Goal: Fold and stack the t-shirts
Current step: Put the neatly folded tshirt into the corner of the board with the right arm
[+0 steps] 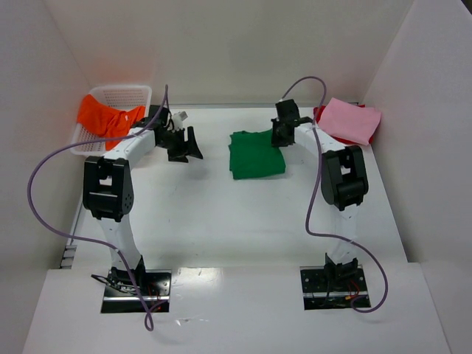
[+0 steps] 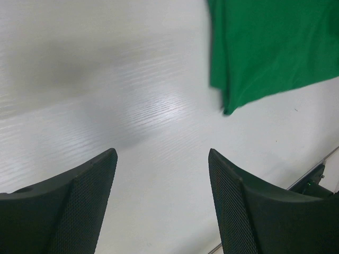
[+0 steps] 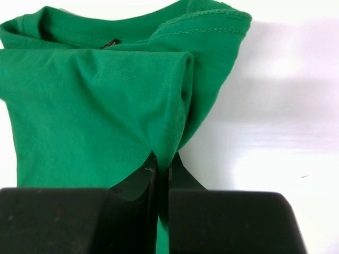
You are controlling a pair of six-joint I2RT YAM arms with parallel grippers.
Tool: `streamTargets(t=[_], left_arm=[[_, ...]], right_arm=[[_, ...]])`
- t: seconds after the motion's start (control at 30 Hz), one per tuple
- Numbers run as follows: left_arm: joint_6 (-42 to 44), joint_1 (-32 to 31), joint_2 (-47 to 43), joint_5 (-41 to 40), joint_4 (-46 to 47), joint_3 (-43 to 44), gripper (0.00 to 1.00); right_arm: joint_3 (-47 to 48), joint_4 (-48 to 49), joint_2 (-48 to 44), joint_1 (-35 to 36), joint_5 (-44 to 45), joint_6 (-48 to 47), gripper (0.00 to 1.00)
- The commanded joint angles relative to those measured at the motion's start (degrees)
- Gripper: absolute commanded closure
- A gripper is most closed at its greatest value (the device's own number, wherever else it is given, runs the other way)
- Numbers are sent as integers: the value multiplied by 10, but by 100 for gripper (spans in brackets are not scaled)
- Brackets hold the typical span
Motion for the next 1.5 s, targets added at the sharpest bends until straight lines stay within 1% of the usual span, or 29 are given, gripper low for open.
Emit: streamTargets(t=[0.0,0.1,0.17,0.23,0.3,0.4,0.6,0.7,0.87,1.23,1.37,1.47], left_arm=[[21,22,-22,10,-8,20,22],[22,30,-22,10,-14,20,22],[22,35,-18,10,-14,20,22],[22,35,-12,10,-20,20,22],[22,35,-11,10,-24,20,22],[26,35,-11,10,-33,20,22],[33,35,-16,-15,-56,20,22],[33,35,-16,-22,-64,20,22],[24,35,-11,-22,-75,32,22],[5,35,-11,-23,-102,40,22],[-5,35,-11,-23,-102,34,22],[-13,35,-6,-23,-102,34,22]], right_arm=[[65,-35,13,-42,35,-62,100],[116,-42,27,-76,39,-104,100],[143,-41,36,-91,15,-164,100],[158,-34,43,-93,73,-195,100],[210,-48,82,-103,108,-229,100],[279,-64,121,-124,115,-244,100],[378,-102,152,-157,155,-286,100],[393,-105,152,-172,197,-308,100],[405,-85,131,-205,221,-321,100],[464,-69,144,-254,228,-321,100],[491,-59,144,-277,212,-315,100],[499,-52,161,-283,212,-308,100]])
